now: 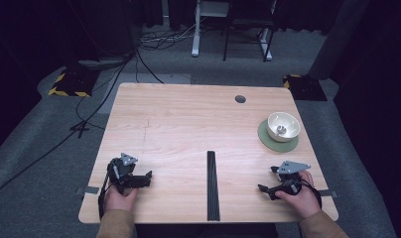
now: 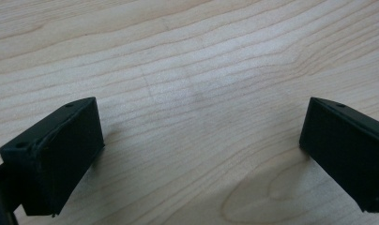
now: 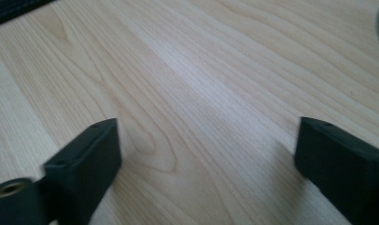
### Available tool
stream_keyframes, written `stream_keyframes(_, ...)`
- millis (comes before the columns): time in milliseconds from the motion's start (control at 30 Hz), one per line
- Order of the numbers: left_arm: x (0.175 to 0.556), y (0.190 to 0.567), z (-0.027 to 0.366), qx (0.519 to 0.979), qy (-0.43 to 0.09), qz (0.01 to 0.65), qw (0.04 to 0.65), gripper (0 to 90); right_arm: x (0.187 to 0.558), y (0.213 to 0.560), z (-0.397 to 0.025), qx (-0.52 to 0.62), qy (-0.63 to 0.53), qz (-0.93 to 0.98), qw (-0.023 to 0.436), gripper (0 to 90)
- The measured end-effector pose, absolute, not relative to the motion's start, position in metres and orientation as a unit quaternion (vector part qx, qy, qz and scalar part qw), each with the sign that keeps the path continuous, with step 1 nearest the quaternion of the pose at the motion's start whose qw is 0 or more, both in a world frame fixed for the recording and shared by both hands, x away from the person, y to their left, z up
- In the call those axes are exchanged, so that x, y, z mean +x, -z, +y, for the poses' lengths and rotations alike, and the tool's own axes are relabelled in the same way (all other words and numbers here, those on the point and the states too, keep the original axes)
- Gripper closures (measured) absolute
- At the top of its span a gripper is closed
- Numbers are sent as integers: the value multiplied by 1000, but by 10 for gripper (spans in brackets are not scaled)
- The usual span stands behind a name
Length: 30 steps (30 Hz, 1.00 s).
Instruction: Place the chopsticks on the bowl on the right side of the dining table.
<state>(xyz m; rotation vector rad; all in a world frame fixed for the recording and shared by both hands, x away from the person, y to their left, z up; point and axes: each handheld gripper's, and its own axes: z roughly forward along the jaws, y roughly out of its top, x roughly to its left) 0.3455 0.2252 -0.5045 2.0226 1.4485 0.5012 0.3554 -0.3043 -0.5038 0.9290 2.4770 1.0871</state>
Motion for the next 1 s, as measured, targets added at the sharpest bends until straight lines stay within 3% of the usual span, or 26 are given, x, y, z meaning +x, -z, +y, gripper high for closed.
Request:
stream_keyframes(33,346,504,225,761,-189,545,297,1,355,503,-304,325,-378,855,146,209)
stream_keyframes(367,349,504,225,770,-185,535,295,2,347,482,-281,303,-394,859,124,268)
stream_keyframes(700,352,504,225,768,-187,535,298,5,348,472,-258,298,-403,857,116,292)
stream_keyframes(1000,358,504,225,772,-186,530,299,9,346,474,-211,275,-418,860,95,318)
